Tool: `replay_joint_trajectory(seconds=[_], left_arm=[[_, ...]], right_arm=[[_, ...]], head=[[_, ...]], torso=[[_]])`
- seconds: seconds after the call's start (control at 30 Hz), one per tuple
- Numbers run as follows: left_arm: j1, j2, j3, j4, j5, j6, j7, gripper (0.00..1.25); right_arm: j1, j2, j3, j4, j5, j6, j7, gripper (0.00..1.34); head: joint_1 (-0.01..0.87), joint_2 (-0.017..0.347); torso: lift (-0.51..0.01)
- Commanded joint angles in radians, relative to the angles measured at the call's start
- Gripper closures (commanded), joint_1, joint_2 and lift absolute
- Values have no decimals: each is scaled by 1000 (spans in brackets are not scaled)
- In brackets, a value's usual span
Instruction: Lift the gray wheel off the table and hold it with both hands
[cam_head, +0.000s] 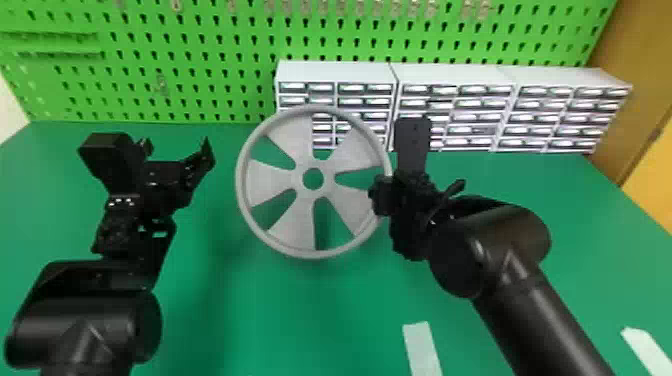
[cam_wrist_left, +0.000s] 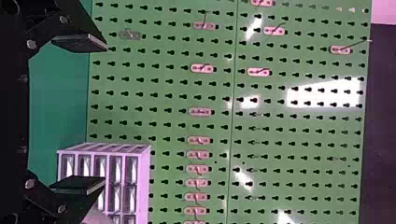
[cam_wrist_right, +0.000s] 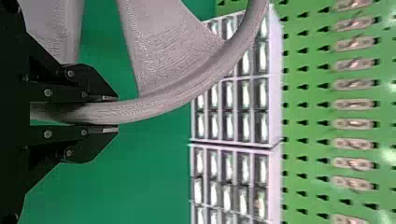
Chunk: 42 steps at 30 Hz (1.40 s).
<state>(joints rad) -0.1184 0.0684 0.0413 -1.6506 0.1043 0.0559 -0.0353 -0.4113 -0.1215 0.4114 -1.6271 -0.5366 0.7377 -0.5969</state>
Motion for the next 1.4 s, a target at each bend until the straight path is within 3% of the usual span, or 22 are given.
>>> replay_joint_trajectory(seconds=[0.0,0.63,1.07,1.37], left_arm=[[-1,-1,0,-2,0,1,0,263],[0,-1,-1,-2,2,-1,0,263],[6,-1,-6,-12,29,1,0,263],[11,-1,-31,-52,61,1,0,263]], right_arm=[[9,-12,35,-4,41,-101,6,1139],[32,-41,156,9,222,-465,15,1139],[26,-27,184,89,300,-629,65,1139],[20,-23,191,104,320,-643,68,1139]], head=[[711,15],[711,15],[711,15],[711,15]], torso=[[-98],[-98],[-98],[-98]])
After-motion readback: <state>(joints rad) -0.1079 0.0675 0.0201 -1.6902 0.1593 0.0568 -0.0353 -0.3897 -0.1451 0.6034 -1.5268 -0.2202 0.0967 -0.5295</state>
